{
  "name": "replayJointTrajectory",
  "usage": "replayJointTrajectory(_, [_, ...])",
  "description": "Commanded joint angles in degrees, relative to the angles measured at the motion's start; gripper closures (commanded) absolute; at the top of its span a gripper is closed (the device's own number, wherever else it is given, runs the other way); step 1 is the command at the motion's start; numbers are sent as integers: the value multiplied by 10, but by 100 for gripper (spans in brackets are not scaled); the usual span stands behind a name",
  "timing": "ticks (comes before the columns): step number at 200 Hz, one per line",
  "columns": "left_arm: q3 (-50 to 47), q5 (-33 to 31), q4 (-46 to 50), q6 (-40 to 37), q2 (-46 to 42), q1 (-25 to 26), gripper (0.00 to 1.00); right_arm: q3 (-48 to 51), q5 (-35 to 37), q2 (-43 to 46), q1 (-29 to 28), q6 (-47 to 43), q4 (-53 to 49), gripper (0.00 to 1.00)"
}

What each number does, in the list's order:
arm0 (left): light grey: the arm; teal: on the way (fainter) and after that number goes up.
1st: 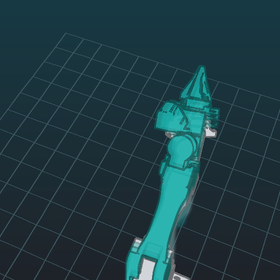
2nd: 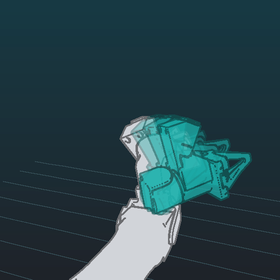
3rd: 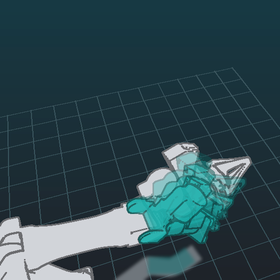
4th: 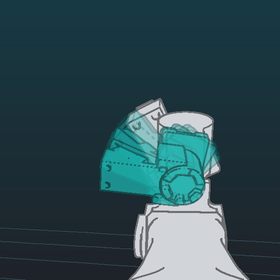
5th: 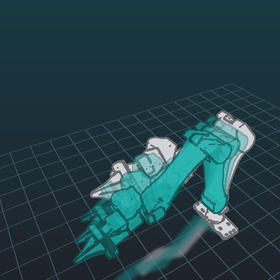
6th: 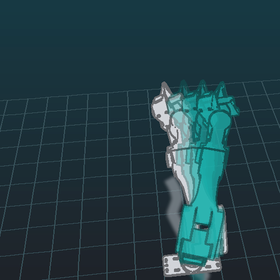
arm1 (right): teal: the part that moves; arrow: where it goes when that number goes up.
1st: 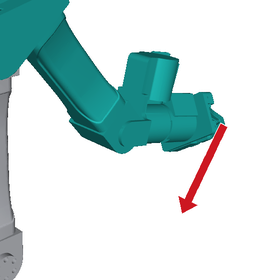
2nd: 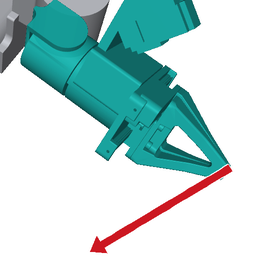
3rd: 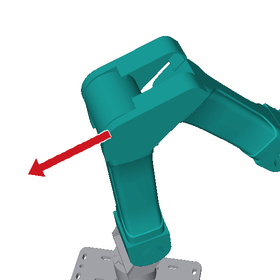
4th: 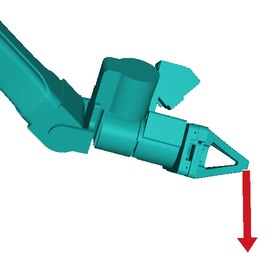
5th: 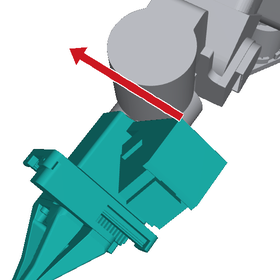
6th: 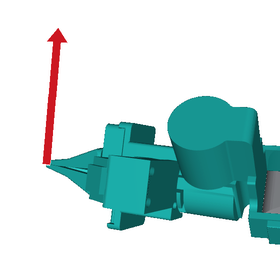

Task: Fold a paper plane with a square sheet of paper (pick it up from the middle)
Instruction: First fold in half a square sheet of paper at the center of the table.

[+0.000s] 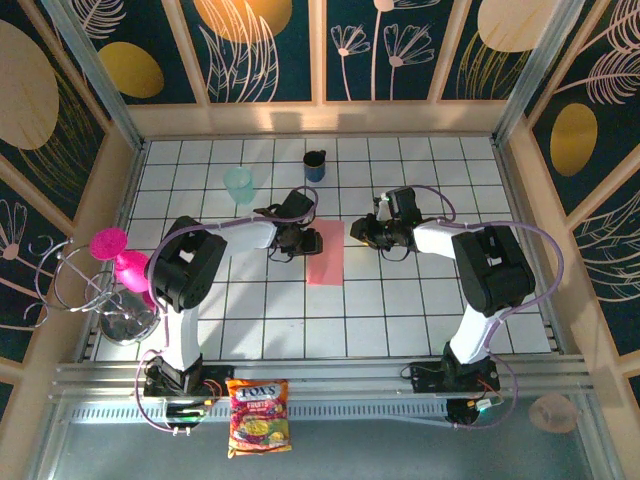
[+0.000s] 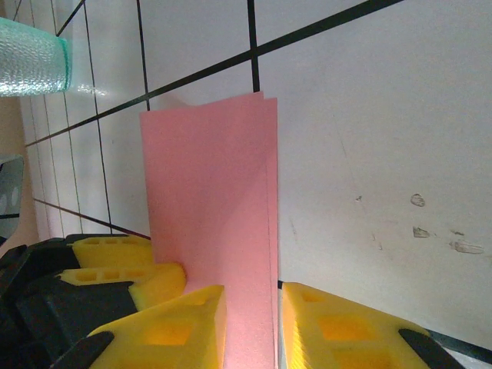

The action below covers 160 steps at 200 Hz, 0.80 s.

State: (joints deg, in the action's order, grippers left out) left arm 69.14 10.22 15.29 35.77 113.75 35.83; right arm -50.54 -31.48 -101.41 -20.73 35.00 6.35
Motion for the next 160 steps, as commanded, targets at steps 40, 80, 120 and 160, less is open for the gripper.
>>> replayJointTrajectory(40, [-21, -48, -4, -28, 106, 7, 62, -13, 0, -9, -7, -4, -2, 74])
replayJointTrajectory(80, [-13, -57, 5, -38, 113, 7, 62, -13, 1, -11, -9, -4, -3, 74])
replayJointTrajectory(120, [-8, -62, 11, -41, 118, 7, 61, -10, 3, -11, -11, -3, -2, 74])
replayJointTrajectory(160, [-7, -55, 4, -31, 120, 7, 60, -10, 1, -10, -12, -3, -2, 74])
